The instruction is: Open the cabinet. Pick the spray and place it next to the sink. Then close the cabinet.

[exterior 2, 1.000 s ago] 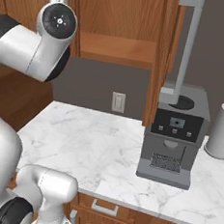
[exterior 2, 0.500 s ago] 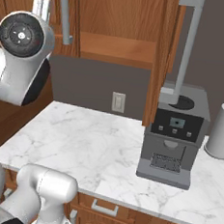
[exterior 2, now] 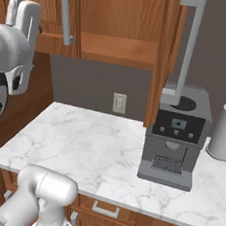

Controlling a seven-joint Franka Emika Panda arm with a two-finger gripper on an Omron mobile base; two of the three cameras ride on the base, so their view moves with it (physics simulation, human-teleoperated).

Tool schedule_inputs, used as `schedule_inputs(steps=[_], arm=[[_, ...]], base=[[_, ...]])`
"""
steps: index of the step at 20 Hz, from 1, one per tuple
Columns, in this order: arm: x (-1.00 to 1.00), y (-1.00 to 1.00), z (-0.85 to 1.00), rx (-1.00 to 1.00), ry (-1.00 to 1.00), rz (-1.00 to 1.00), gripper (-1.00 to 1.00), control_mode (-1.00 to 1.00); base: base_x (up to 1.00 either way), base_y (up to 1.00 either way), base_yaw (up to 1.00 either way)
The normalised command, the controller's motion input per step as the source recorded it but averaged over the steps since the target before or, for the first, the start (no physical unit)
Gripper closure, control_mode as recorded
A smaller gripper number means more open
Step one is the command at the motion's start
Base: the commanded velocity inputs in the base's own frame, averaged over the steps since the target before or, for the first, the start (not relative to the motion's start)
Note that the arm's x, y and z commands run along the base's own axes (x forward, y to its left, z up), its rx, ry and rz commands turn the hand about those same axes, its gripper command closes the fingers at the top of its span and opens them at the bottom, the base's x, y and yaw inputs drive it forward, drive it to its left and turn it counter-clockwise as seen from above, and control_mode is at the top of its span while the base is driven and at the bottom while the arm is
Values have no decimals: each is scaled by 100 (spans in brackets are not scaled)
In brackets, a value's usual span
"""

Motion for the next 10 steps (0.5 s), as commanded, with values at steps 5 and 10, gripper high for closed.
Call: schedule_inputs(steps=[5, 10], arm=[[-44, -12, 2, -4, 1, -48, -100, -100], [-43, -15, 0, -7, 1, -47, -100, -100]], base=[[0, 0, 0], [0, 0, 0]])
